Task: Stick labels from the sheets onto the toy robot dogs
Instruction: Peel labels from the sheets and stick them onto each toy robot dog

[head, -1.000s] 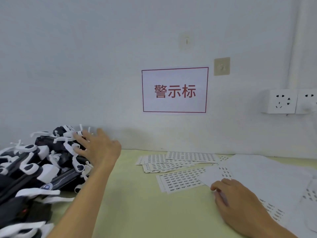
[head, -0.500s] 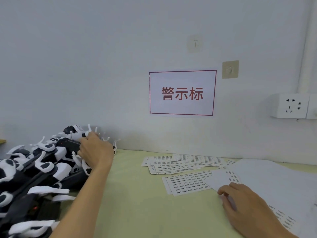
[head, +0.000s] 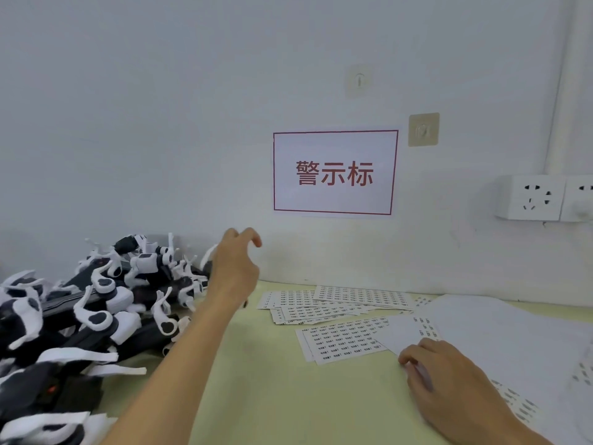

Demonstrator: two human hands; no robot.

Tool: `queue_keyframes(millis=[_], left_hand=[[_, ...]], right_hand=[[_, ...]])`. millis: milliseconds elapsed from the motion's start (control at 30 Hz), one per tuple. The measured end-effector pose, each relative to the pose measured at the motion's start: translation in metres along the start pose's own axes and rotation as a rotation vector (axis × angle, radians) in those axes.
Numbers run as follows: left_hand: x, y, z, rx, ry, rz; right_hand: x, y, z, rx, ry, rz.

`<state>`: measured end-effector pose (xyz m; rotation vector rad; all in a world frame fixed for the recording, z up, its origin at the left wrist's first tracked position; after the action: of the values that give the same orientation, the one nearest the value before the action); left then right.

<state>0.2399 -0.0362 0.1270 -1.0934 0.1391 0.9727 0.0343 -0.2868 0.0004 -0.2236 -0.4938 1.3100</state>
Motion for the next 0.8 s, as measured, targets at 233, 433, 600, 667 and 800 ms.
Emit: queue_keyframes(millis=[233,433,600,667,800], left_hand=[[-0.025,0.023,-0.049,0.182,0.711,0.25],[-0.068,0.048,-0.076,0.383,0.914,0.257],[-0.082,0.062,-0.089,0.448,1.09,0.387],[-0.084,0.065,-0.092,0.452,1.185,0.462],[-0.085,0.068,-0.094,0.472,1.115,0.497]], right_hand=[[0.0,0.003,0.002,-0.021,-0.013,0.002],[0.004,0.003,0.009,-0.059,0.028,0.015],[0.007,0.002,0.016,-0.14,-0.257,0.06],[0.005,0.001,0.023,-0.217,-0.453,0.073],[0.009,0.001,0.03,-0.272,-0.618,0.128]])
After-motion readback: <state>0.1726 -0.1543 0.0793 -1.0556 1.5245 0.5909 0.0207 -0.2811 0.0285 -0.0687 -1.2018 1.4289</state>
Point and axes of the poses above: each hand's wrist, its own y-axis away from the middle knuckle, its own z-axis out of the back of the hand, x = y × z, the point moved 9 cm from there along -y, towards the middle knuckle
